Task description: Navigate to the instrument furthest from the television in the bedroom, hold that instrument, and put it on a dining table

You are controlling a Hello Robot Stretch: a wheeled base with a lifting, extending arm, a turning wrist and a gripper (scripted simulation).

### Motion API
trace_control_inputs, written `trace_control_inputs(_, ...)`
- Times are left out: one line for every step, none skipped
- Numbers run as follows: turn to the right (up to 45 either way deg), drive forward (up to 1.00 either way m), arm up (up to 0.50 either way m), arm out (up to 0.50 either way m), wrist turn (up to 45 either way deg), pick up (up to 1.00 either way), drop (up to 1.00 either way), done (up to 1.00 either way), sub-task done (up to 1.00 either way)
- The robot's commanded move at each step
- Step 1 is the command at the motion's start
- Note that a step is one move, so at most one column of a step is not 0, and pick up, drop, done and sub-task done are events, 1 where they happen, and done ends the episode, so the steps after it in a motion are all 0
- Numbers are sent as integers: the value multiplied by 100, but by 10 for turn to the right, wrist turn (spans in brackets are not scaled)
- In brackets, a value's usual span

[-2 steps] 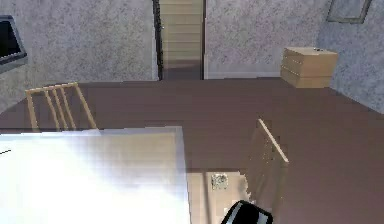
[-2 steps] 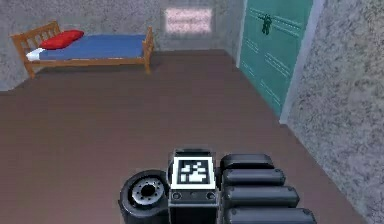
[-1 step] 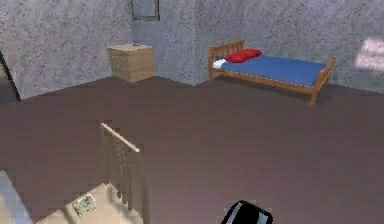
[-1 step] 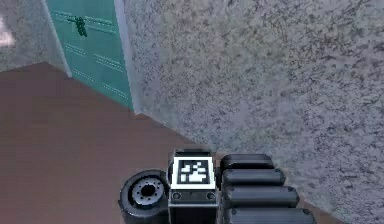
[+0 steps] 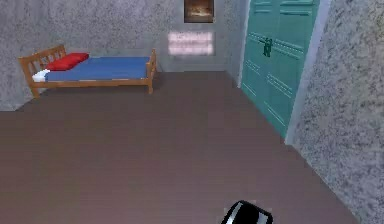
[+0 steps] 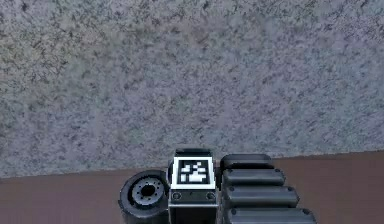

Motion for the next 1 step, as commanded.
trace_control_inputs(330, 0, 0, 0, 0, 0, 0, 0, 0)
